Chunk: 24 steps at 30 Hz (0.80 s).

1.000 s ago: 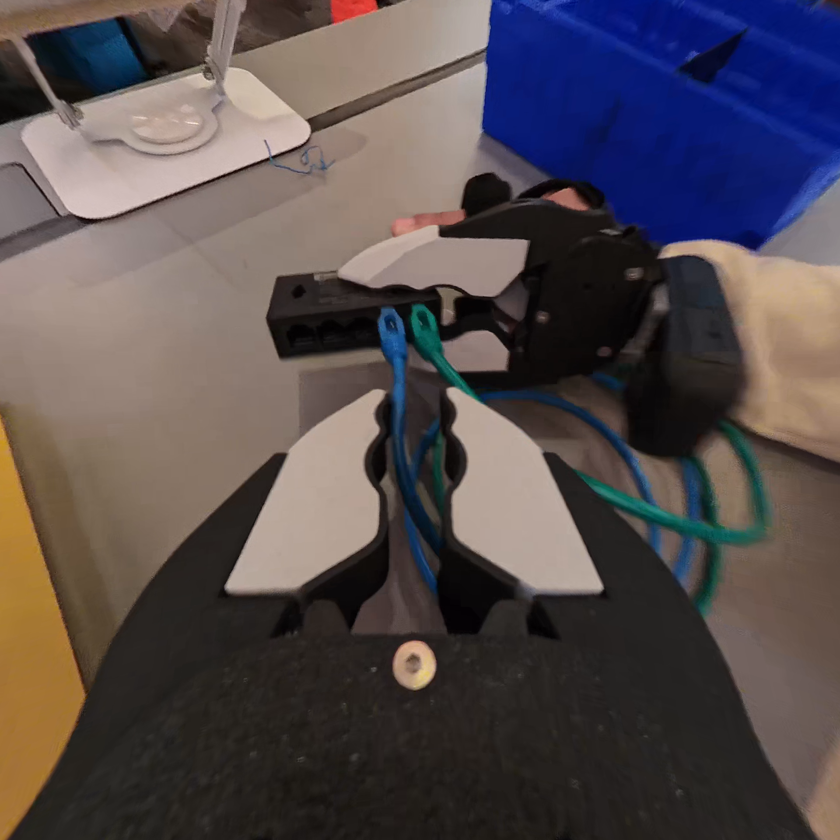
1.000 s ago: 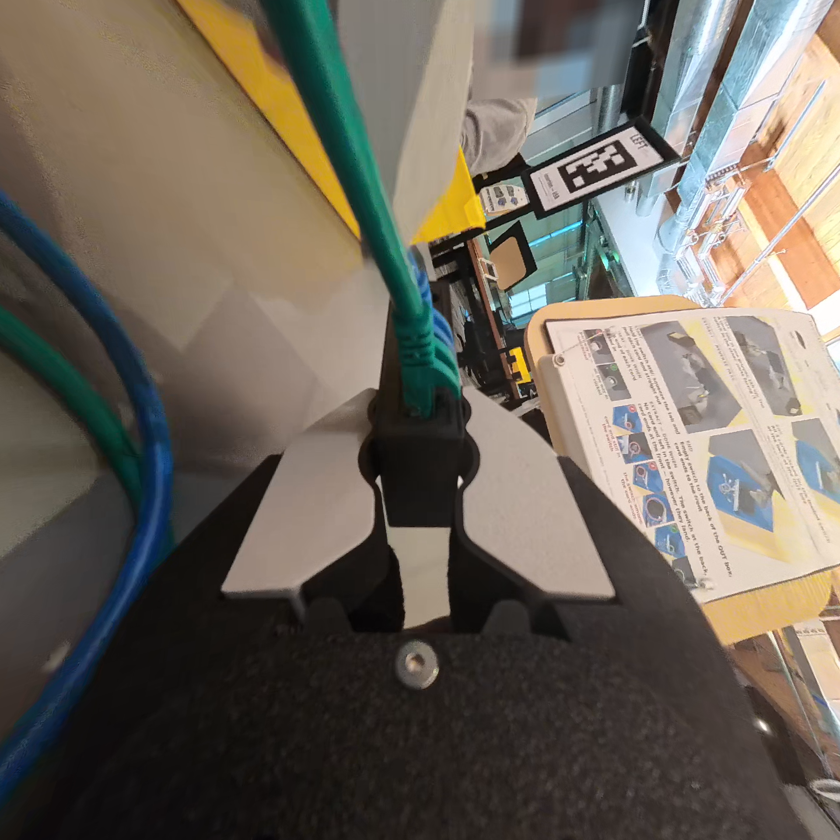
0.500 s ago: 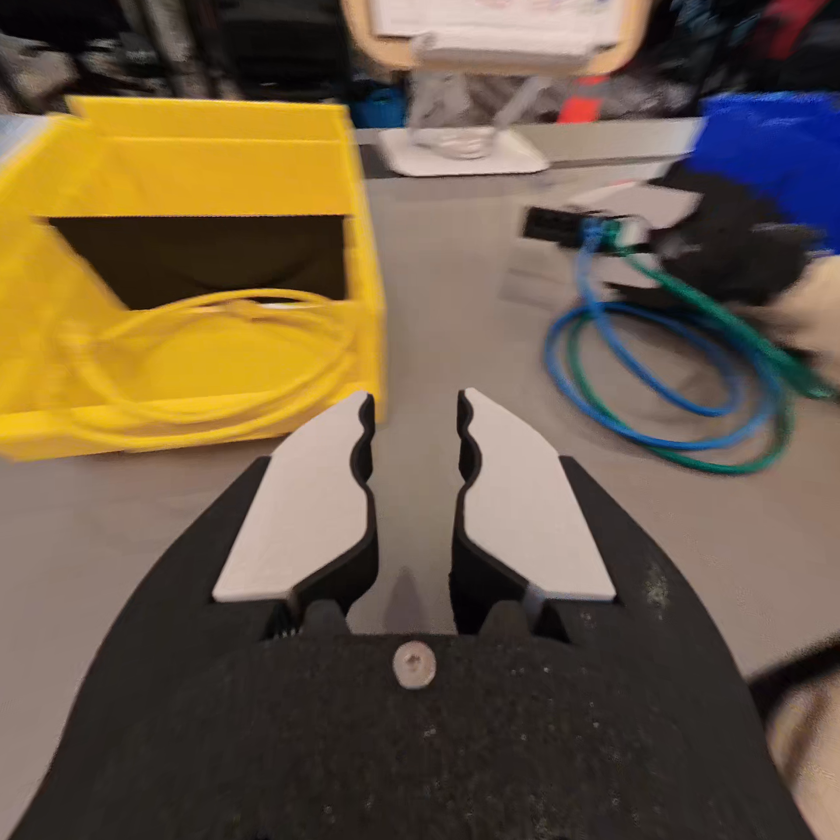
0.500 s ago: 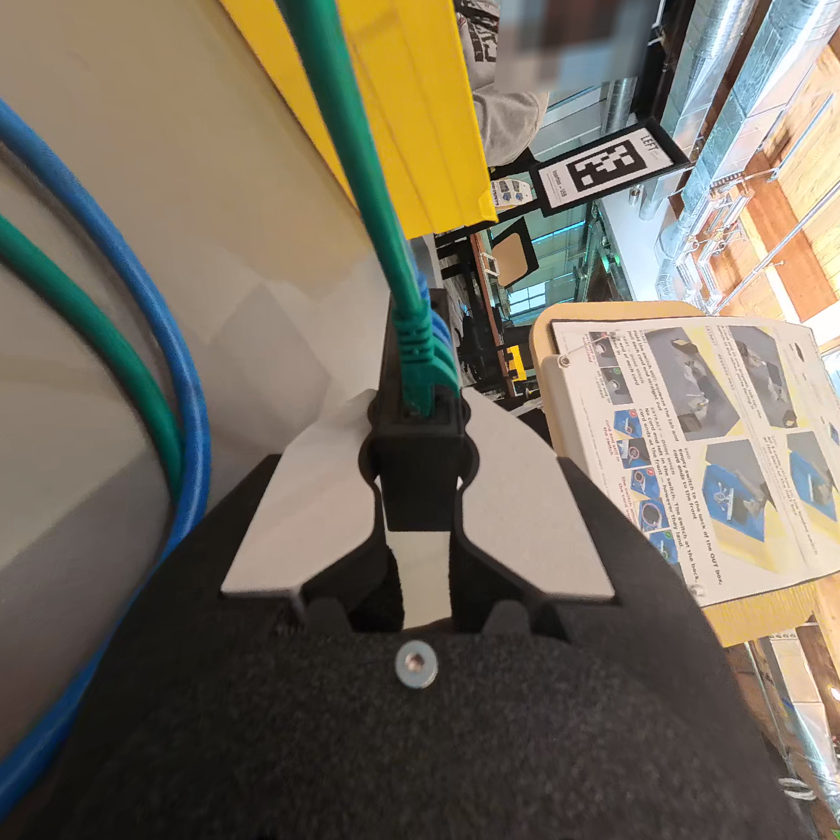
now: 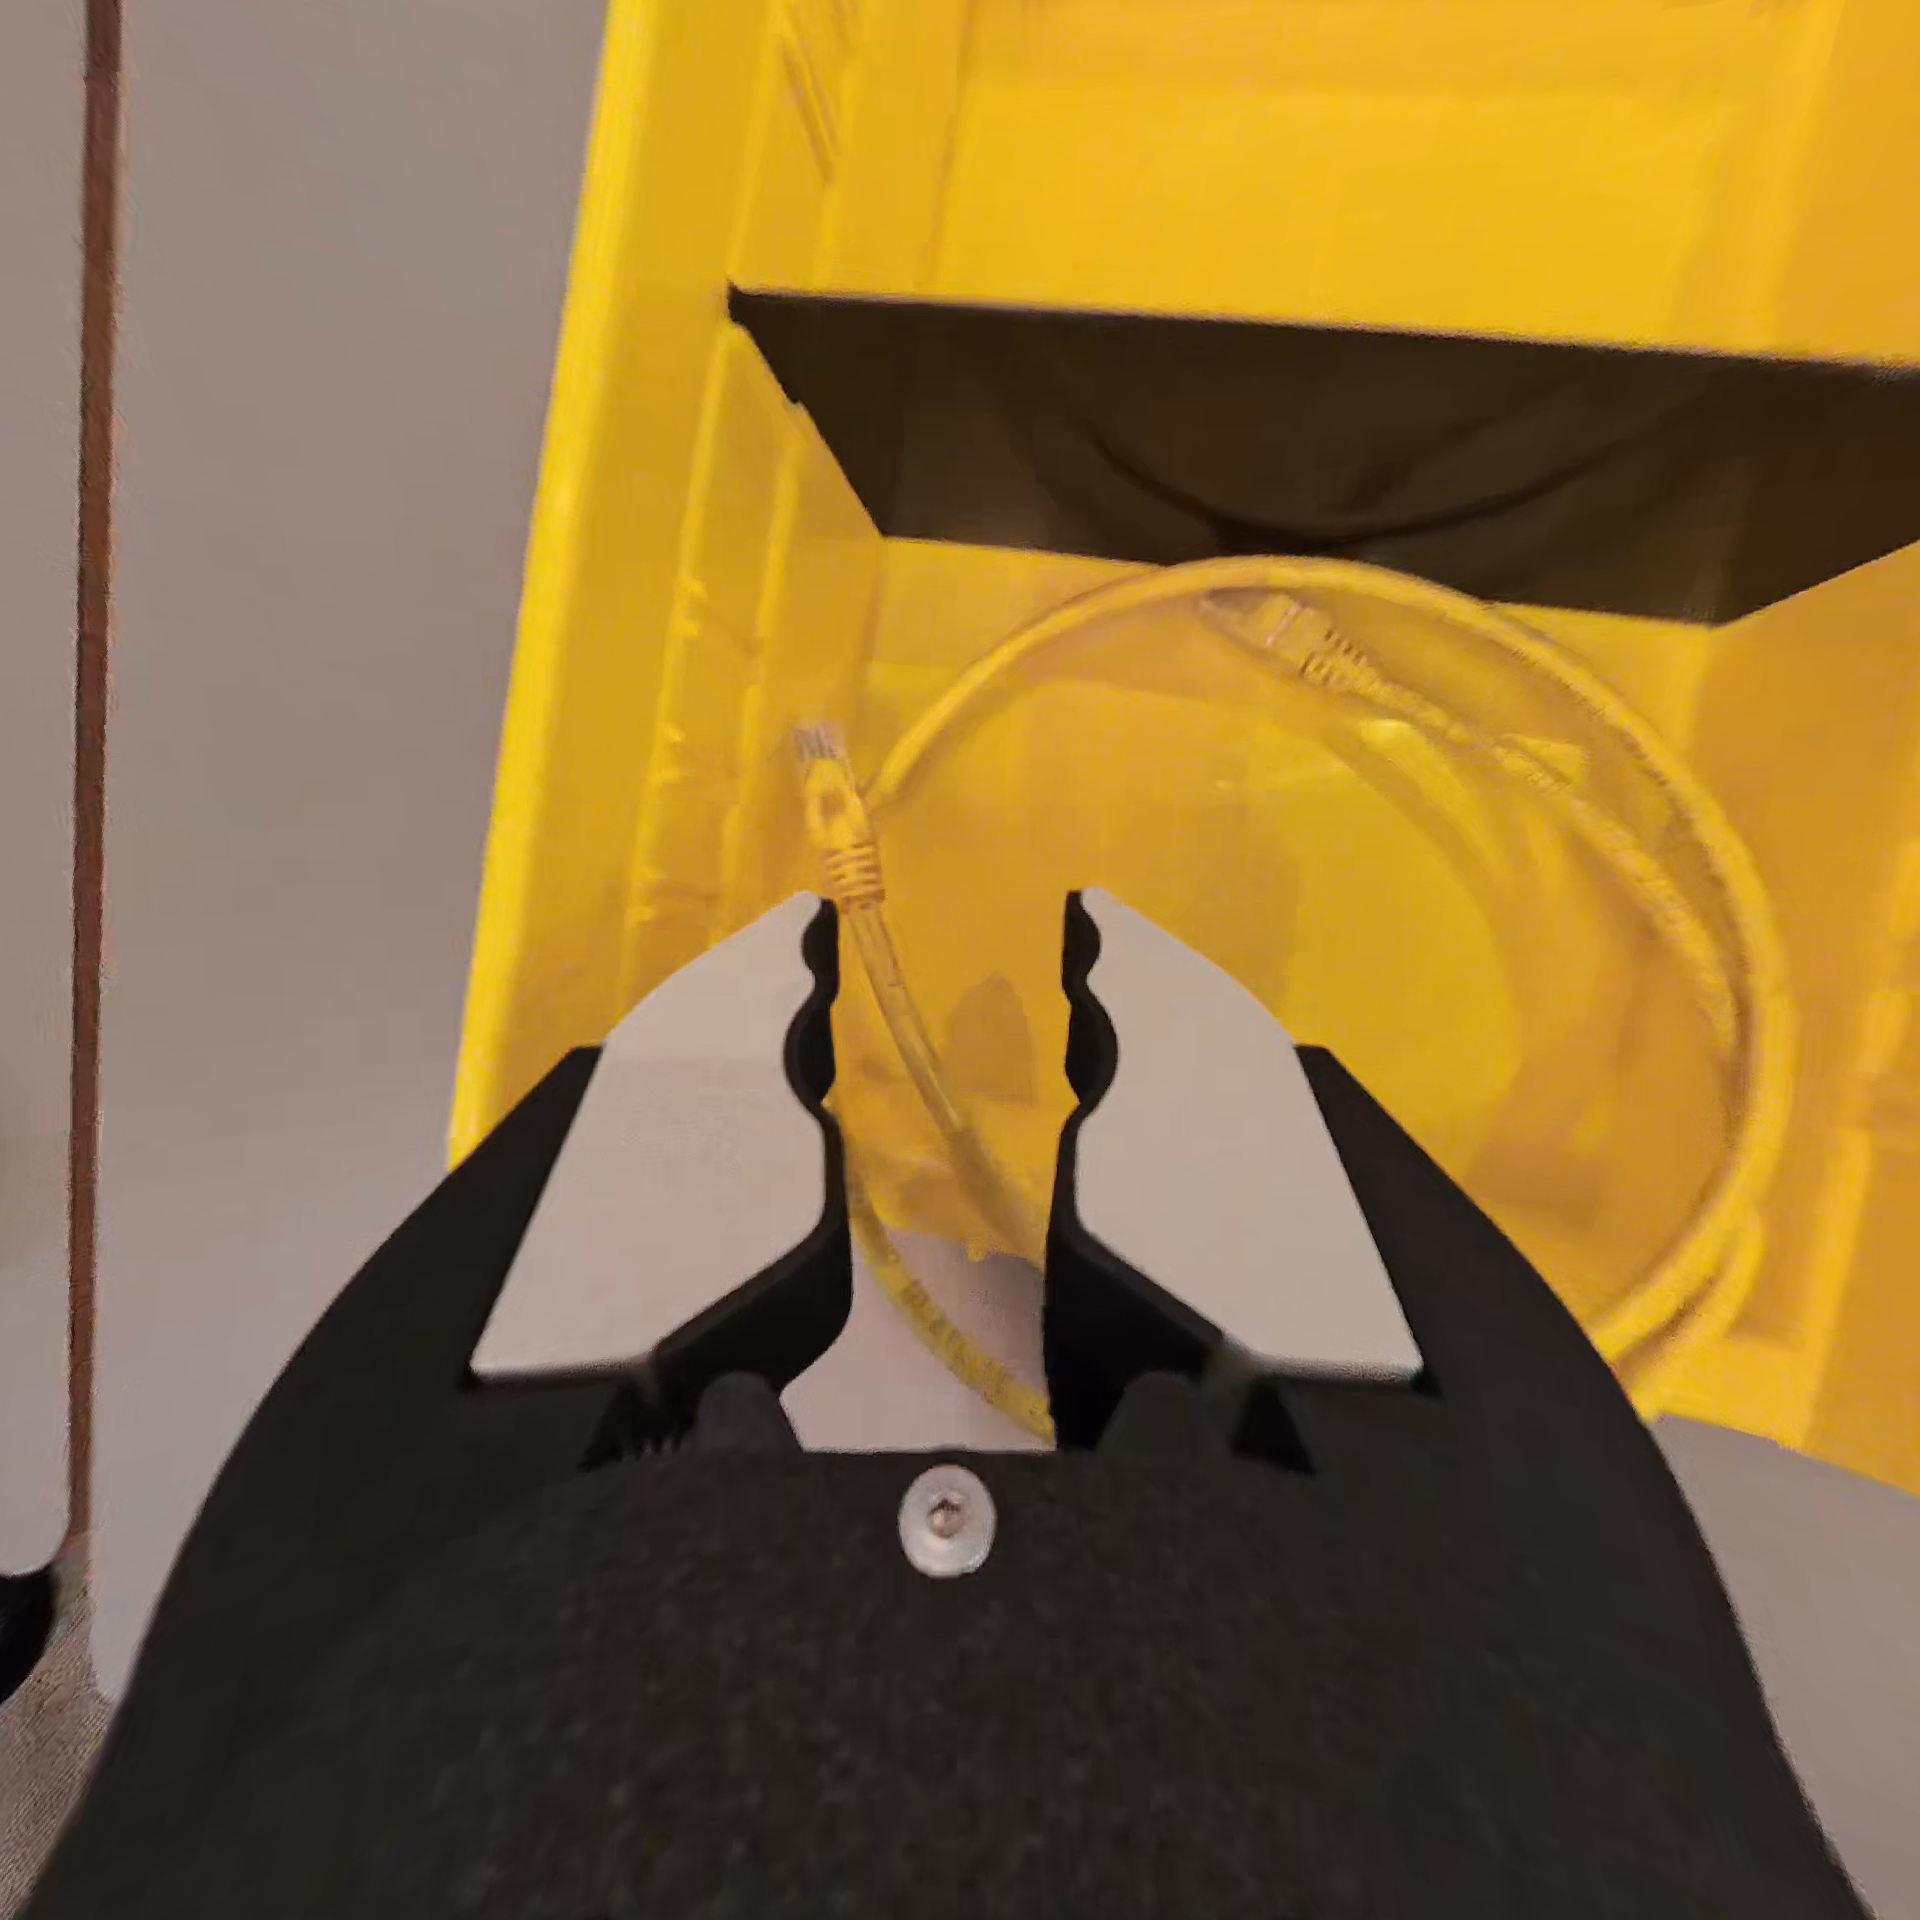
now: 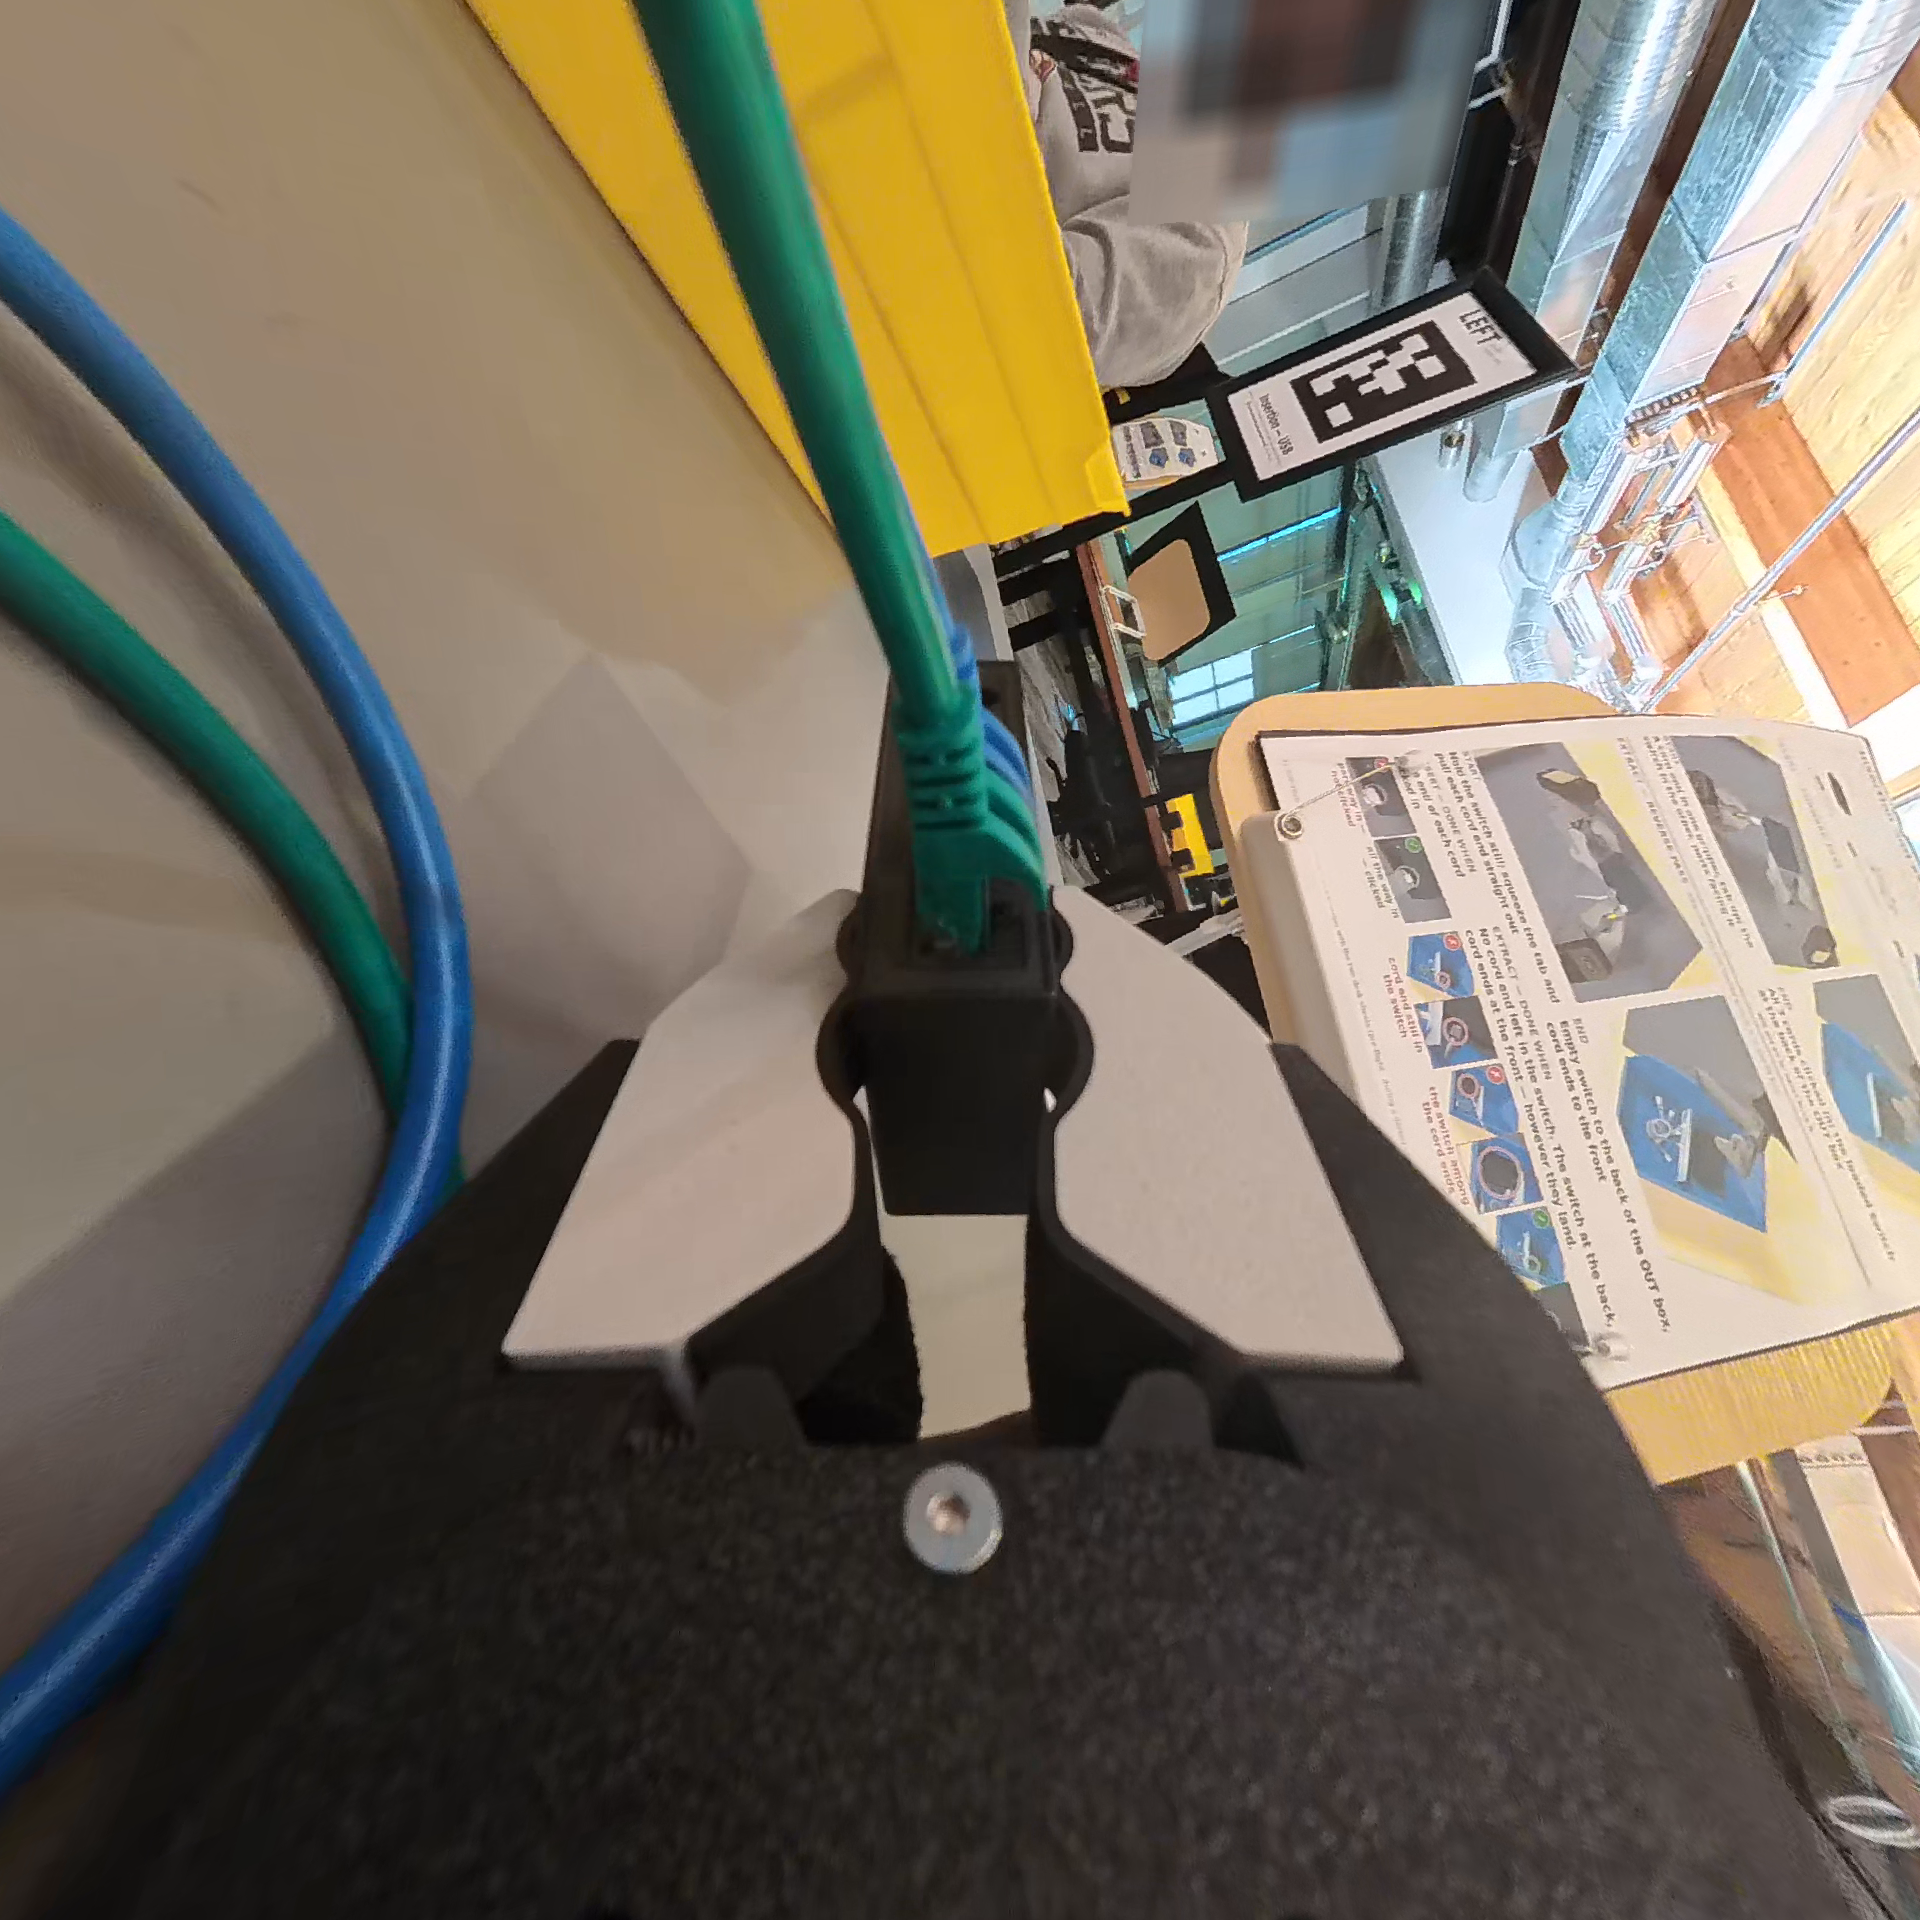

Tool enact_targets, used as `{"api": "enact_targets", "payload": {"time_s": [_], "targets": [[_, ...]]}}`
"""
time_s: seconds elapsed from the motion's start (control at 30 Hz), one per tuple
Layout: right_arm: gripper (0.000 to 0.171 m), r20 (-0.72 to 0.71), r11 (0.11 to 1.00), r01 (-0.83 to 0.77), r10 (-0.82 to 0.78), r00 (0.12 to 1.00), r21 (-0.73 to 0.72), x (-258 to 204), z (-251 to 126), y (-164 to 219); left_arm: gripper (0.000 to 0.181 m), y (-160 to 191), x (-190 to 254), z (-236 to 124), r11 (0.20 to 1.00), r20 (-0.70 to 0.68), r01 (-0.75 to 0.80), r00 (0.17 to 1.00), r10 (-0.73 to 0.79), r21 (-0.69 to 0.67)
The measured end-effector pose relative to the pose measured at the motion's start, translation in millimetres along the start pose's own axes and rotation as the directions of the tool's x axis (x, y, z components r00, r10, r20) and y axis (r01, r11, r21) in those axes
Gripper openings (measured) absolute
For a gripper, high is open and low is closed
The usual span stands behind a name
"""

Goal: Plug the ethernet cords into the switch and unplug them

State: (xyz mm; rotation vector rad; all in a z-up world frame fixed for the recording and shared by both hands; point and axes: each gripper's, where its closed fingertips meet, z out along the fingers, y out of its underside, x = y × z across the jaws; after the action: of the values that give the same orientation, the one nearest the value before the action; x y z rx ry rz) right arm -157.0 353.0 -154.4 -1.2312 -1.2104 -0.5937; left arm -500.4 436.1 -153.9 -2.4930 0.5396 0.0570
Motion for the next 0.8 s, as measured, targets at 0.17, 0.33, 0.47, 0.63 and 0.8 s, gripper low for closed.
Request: {"api": "enact_targets", "payload": {"time_s": [0.17, 0.33, 0.47, 0.63, 0.8], "targets": [[0.029, 0.009, 1.0, -0.02, 0.02, 1.0, 0.006, 0.5, 0.3, 0.2, 0.042, 9.2, -5.7, 17.0, 0.997, 0.043, 0.028, 0.999, -0.025, -0.076], [0.029, 0.013, 1.0, -0.028, 0.028, 1.0, 0.008, 0.9, 0.8, 0.6, 0.01, 11.0, -5.9, 25.7, 0.992, -0.025, 0.054, 0.998, -0.057, -0.114], [0.029, 0.007, 0.999, -0.034, 0.034, 0.999, 0.004, 2.5, 0.8, 1.9, 0.01, 8.3, -4.5, 23.0, 0.995, -0.066, -0.018, 0.998, 0.012, -0.097], [0.029, 0.003, 0.999, -0.035, 0.035, 0.999, 0.002, 3.4, 1.1, 2.8, 0.009, -20.5, 11.1, -48.4, 0.984, -0.132, -0.092, 0.985, 0.113, 0.155], [0.029, 0.004, 1.0, -0.025, 0.025, 1.0, 0.002, 2.4, 1.3, 2.4, 0.01, -48.2, 25.1, -193.3, 0.874, -0.107, -0.224, 0.949, 0.296, 0.431]]}}
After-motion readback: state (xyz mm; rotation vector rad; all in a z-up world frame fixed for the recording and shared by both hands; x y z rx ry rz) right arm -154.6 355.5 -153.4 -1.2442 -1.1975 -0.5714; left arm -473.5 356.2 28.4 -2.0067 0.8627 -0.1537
